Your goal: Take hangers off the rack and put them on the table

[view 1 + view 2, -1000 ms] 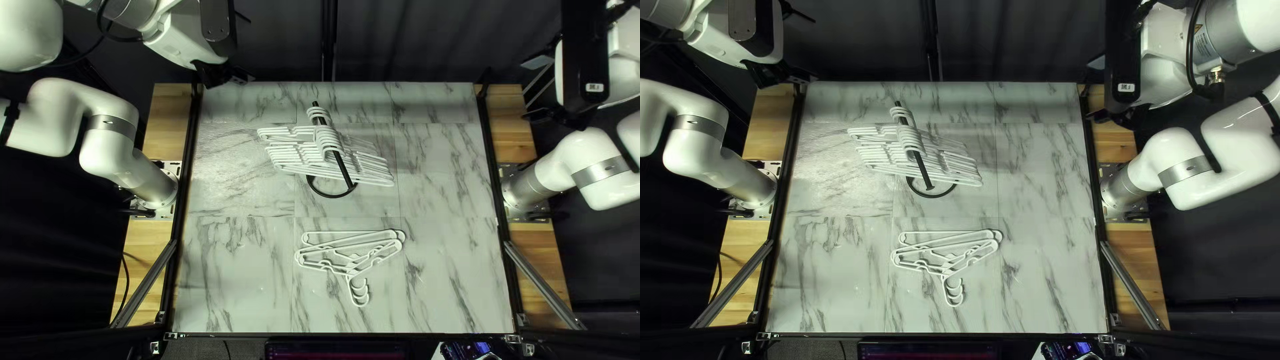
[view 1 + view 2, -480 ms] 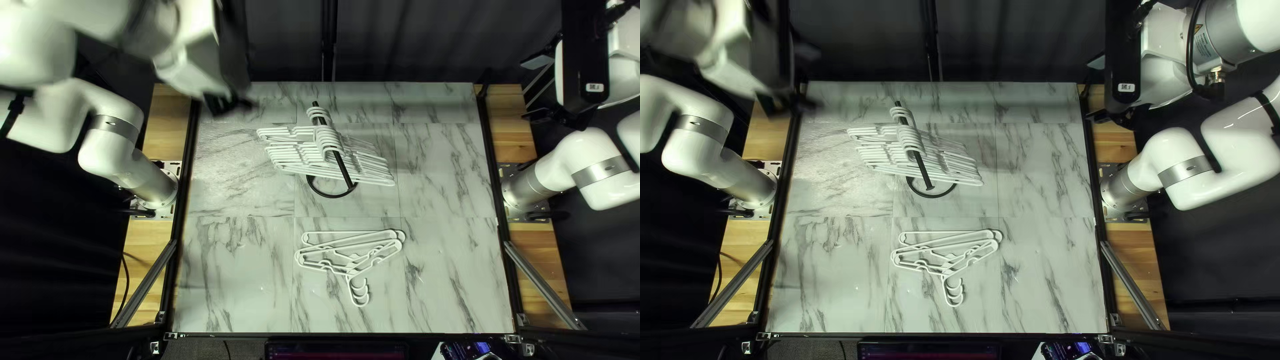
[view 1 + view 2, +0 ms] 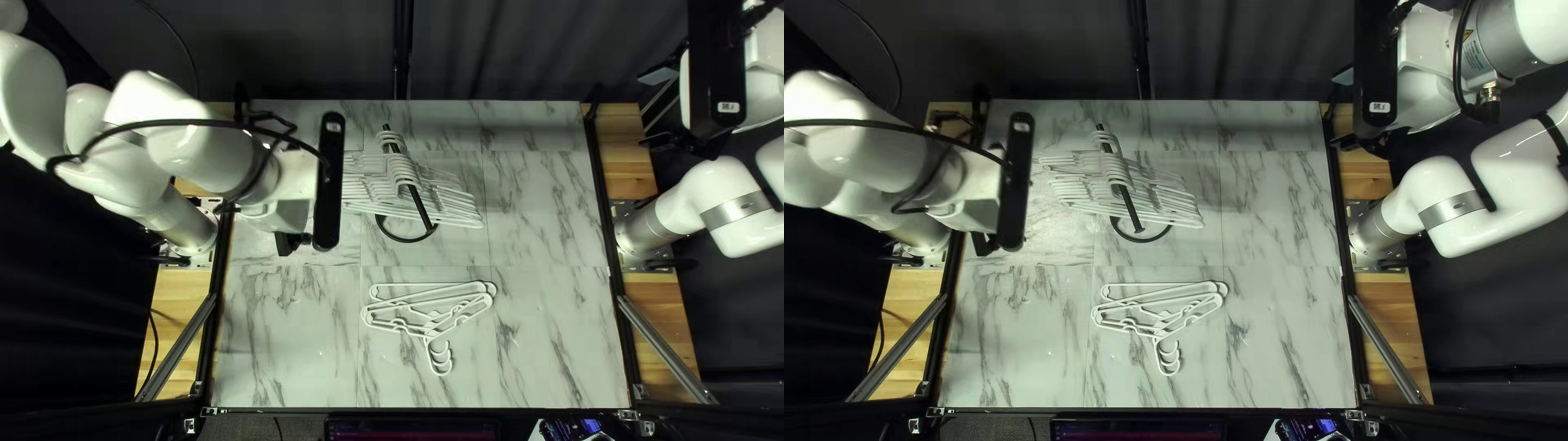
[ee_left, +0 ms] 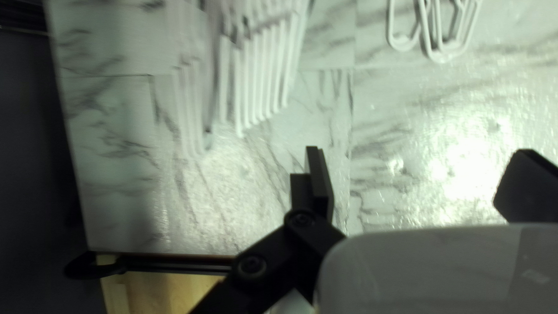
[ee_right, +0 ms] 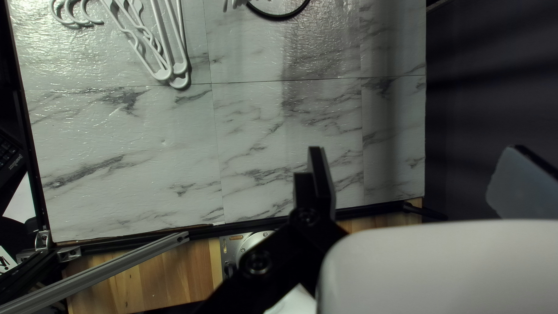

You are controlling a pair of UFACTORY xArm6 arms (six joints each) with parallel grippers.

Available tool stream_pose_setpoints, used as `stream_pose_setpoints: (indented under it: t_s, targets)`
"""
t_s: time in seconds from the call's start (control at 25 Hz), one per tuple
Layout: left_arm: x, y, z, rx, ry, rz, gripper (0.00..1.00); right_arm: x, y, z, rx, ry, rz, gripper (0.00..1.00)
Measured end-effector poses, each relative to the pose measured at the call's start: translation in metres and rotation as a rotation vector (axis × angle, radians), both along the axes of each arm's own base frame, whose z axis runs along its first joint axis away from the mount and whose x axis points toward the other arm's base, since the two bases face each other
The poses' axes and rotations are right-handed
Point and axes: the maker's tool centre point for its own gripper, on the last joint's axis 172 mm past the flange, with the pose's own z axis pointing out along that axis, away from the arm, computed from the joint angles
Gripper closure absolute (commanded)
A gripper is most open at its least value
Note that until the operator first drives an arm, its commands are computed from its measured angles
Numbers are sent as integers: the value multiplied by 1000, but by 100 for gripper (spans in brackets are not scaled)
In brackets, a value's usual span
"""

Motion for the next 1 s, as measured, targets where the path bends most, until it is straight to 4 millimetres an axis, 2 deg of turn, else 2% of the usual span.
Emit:
stream_pose_setpoints:
  t_s: [0.24, 0.4, 0.56, 0.8, 1.0]
  targets:
    - [0, -1, -3, -2, 3, 0, 0, 0, 0, 0, 0, 0, 0, 0]
    - [17, -4, -24, 37, 5, -5, 0, 0, 0, 0, 0, 0, 0, 0]
    - [29, 4, -44, 71, -21, -26, 0, 0, 0, 0, 0, 0, 0, 0]
    - [33, 11, -67, 90, -62, -54, 0, 0, 0, 0, 0, 0, 0, 0]
    - [37, 11, -76, 85, -108, -81, 0, 0, 0, 0, 0, 0, 0, 0]
